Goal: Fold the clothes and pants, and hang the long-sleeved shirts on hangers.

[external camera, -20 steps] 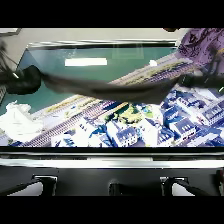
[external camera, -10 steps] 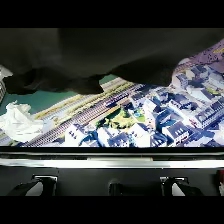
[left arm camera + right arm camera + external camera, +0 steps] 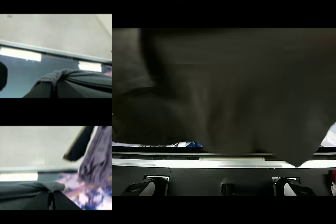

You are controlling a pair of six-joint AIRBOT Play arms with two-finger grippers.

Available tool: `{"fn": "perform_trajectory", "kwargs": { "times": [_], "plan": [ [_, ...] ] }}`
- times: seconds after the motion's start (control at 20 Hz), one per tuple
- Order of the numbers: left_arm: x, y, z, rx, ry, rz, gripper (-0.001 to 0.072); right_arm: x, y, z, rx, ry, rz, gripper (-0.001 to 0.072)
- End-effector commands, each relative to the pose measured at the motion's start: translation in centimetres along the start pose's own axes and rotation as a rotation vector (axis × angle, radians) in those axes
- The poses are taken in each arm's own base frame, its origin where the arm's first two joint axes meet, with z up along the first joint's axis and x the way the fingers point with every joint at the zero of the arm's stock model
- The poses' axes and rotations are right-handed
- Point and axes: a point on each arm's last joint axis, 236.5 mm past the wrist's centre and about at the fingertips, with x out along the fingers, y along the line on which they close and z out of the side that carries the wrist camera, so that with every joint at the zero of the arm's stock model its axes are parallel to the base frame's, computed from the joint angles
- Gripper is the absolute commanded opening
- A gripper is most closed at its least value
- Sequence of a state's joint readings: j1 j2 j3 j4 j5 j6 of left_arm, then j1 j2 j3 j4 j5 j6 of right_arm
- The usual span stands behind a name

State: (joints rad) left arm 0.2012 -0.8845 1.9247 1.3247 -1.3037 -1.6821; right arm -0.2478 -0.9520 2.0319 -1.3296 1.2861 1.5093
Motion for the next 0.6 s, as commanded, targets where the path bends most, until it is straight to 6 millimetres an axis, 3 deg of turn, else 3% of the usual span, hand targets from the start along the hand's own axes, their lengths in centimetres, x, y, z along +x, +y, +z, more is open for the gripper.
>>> {"fn": "perform_trajectory", "kwargs": {
  "times": [0.0,0.2,0.3,0.4,0.55],
  "plan": [
    [7.3,-0.2,-6.2,-0.021,0.239,-0.093,0.0016,7.8,-1.2,-8.8,0.105,0.362,0.023,0.0033],
    [19.0,1.7,-18.5,-0.004,0.605,-0.122,0.0016,17.6,-3.6,-20.7,0.178,0.750,0.028,0.0033],
    [24.7,2.1,-23.7,-0.010,0.702,-0.130,0.0016,21.9,-4.6,-26.8,0.216,0.895,0.027,0.0033],
    [30.2,2.9,-28.3,-0.036,0.732,-0.115,0.0015,25.8,-5.5,-32.6,0.255,0.993,0.018,0.0033],
    [36.3,4.3,-34.0,-0.057,0.750,-0.089,0.0016,31.1,-6.4,-39.5,0.313,1.032,0.008,0.0033]
  ]
}}
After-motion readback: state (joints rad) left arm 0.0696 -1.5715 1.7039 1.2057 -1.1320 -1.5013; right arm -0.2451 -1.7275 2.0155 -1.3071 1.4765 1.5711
